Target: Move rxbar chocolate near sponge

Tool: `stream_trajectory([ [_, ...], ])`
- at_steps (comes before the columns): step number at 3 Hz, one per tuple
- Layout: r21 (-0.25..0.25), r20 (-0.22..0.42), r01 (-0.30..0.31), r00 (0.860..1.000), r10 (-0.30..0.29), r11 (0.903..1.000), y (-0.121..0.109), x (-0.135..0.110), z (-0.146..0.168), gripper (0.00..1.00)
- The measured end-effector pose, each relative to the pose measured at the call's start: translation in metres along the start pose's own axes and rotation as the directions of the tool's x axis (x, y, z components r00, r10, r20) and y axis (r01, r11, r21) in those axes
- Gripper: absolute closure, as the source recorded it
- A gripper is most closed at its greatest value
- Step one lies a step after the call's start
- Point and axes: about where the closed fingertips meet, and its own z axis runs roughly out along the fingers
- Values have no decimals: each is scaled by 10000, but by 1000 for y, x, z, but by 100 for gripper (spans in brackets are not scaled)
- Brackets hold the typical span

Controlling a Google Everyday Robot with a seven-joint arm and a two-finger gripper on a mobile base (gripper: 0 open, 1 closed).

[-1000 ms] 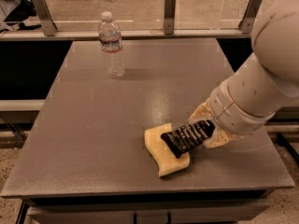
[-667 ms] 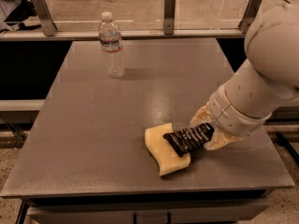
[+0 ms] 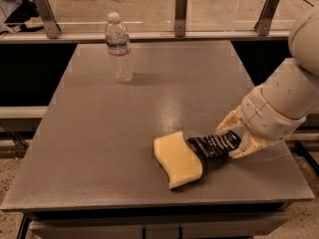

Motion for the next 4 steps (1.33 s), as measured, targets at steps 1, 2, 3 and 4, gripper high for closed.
stream_trajectory([
  [1, 3, -4, 4, 10000, -4, 10000, 0, -1, 0, 59],
  [2, 11, -21, 11, 10000, -11, 10000, 0, -1, -1, 35],
  [3, 17, -36, 23, 10000, -23, 10000, 1, -2, -1, 12],
  [4, 146, 620, 103, 9980, -112, 9998, -1, -2, -17, 0],
])
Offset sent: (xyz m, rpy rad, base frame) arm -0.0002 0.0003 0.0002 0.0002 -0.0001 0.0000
